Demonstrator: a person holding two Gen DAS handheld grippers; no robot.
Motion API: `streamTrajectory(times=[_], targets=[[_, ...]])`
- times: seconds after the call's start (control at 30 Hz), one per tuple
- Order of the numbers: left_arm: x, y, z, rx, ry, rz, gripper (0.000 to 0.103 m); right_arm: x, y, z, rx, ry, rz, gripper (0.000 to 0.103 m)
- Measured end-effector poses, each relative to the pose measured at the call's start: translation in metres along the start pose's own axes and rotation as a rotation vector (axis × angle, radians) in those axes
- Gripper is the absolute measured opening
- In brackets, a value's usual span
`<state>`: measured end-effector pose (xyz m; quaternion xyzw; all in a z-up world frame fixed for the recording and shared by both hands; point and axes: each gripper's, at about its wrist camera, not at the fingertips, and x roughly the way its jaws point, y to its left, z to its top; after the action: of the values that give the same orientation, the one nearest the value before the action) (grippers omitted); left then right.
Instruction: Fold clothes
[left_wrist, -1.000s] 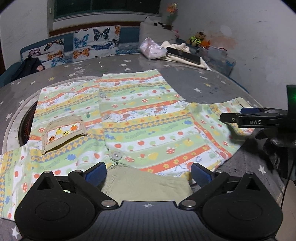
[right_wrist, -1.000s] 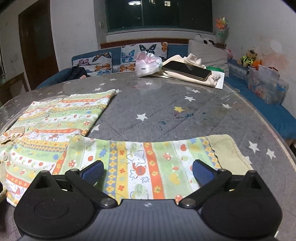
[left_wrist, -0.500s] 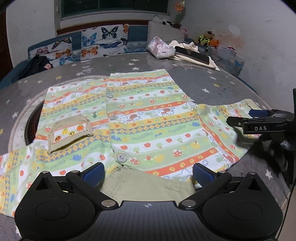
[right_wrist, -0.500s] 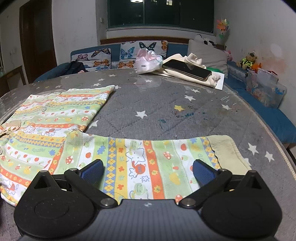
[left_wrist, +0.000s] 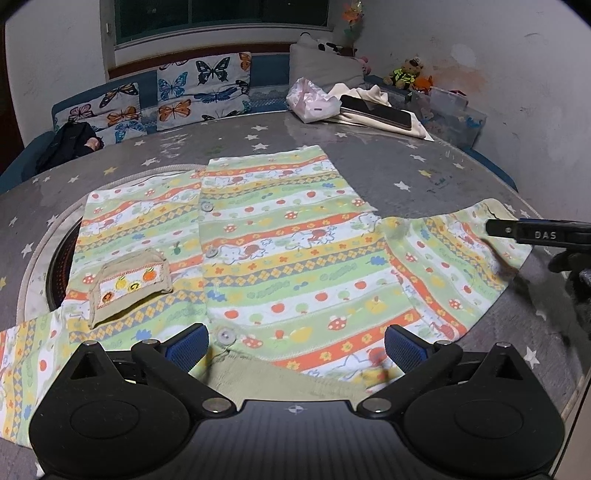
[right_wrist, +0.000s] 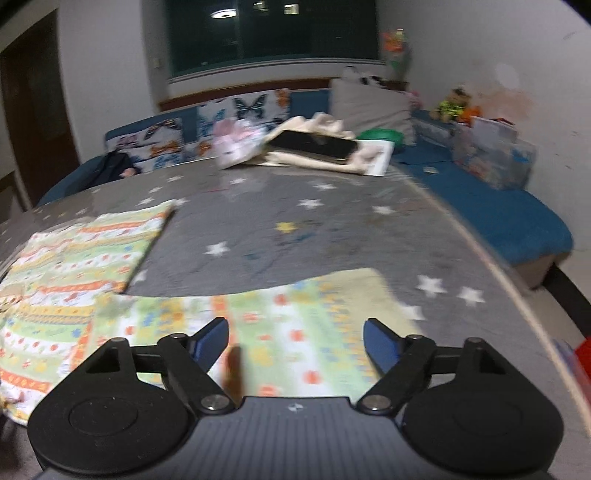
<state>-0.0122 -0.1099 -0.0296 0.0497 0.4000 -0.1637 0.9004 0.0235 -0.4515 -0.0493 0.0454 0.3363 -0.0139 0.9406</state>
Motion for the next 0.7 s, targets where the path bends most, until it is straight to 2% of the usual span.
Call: streamTrajectory(times=[0.27, 0.5, 0.7], targets=[[0.007, -0.011, 0.006, 0.021, 0.008, 0.004, 0.103, -0.006, -0.036, -0.002, 0.032, 0.019, -0.077, 0.067], [0.008, -0.018, 0.007, 0.033, 0.006, -0.007, 0.103, -0.001, -0.043, -0.007, 0.048, 0.034, -0.071, 0.055], [0.014, -0.030, 0.008, 0.074, -0.001, -0.009, 0.103, -0.003, -0.040, -0.006, 0.065, 0.038, -0.015, 0.025]])
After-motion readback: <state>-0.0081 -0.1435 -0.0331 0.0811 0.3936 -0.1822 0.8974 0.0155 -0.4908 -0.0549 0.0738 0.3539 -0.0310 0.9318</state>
